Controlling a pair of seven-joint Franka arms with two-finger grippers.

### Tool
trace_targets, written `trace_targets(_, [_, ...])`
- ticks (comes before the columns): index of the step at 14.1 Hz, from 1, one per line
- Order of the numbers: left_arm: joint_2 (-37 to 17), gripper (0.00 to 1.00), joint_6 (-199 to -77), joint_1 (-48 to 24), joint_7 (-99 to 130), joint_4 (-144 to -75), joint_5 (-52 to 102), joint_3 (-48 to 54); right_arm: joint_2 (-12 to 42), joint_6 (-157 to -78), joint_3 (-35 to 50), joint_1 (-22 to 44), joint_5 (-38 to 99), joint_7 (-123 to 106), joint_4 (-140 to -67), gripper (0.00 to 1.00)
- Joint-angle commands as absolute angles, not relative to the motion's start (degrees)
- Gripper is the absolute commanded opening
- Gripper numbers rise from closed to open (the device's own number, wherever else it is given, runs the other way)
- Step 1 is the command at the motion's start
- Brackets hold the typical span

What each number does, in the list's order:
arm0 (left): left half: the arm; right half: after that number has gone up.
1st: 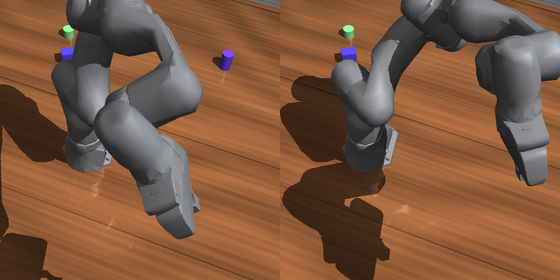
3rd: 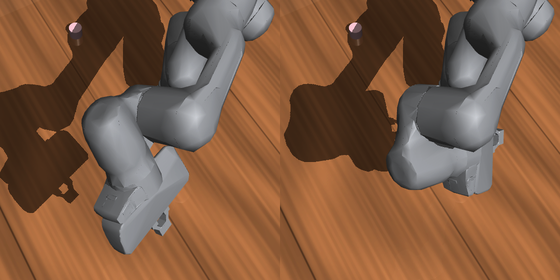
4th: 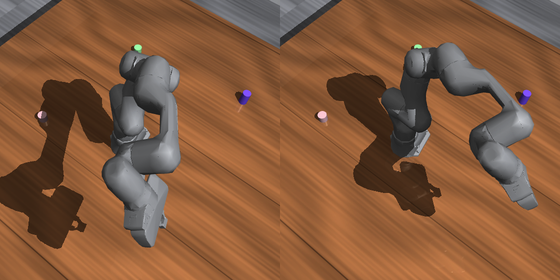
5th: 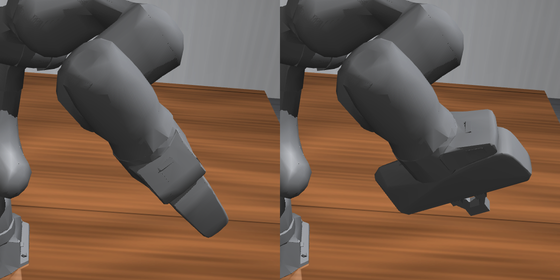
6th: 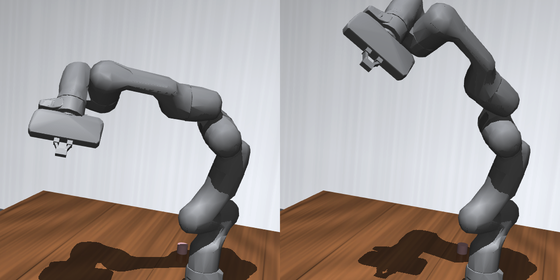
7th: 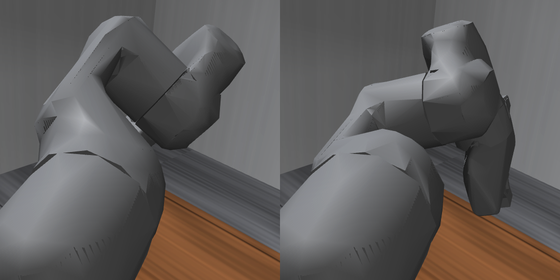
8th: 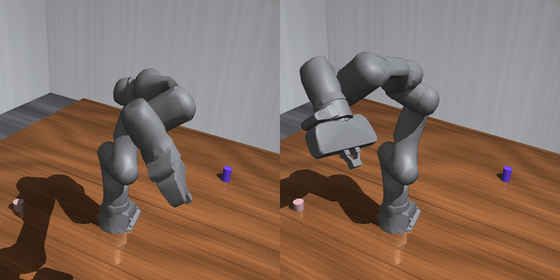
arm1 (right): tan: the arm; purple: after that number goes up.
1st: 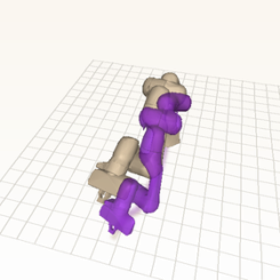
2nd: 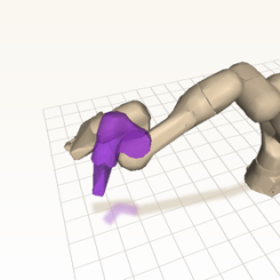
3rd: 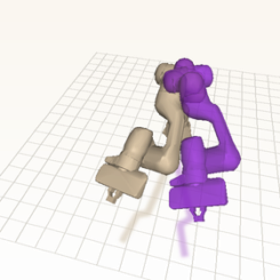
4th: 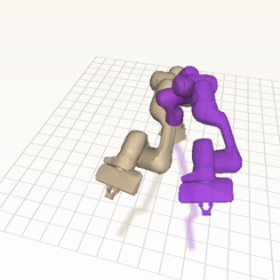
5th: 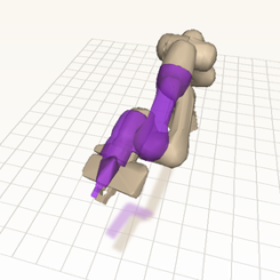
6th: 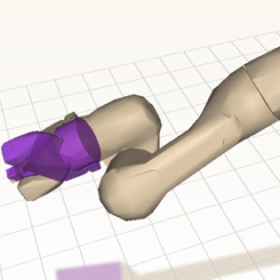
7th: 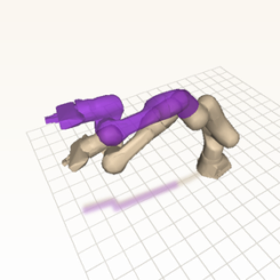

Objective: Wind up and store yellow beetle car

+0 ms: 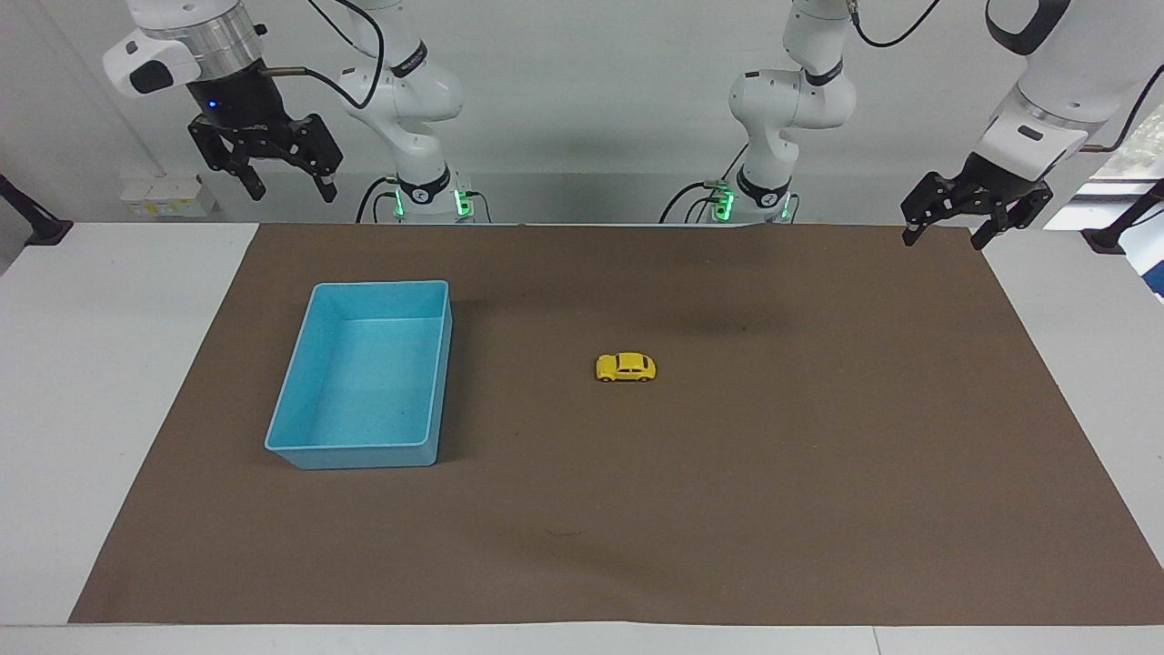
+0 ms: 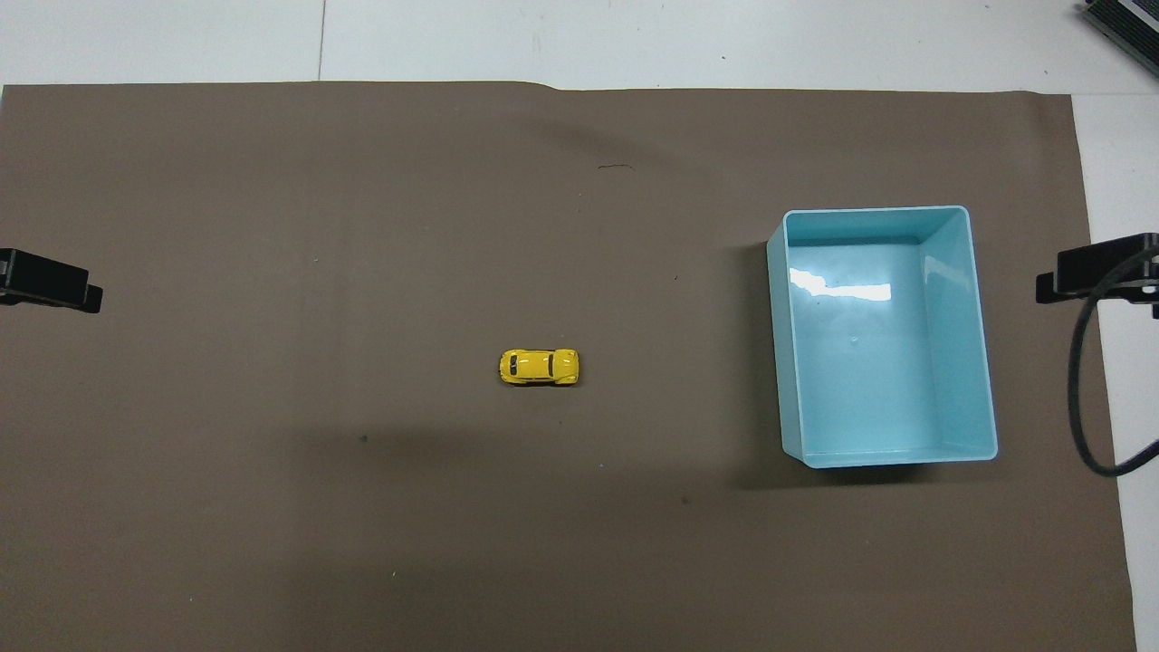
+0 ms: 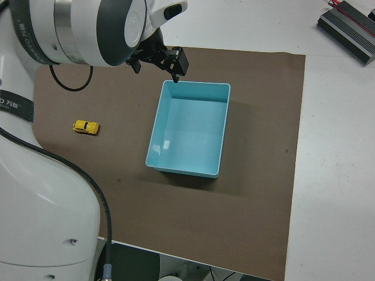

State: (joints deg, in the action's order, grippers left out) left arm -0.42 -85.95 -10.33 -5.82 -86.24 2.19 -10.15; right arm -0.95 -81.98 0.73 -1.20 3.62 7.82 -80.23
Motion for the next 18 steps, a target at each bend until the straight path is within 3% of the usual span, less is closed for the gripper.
trace_targets(1, [1.23, 1.00, -86.31, -10.11, -6.42, -88.24, 2.37, -10.20, -1.85, -81.13, 1.05, -2.02, 4.48, 8.70, -80.95, 1.00])
trace_targets(8, [0.88, 1.00, -86.75, -10.90, -7.55, -87.80, 2.29, -9.41, -1.85, -80.95, 0.97, -2.11, 4.48, 8.70, -80.95, 1.00])
trace_targets(18, [0.27, 1.00, -89.73, -15.99, -33.02, -88.07, 2.46, -8.88, -1.85, -80.95, 0.70, -2.11, 4.48, 8.61, -80.95, 1.00])
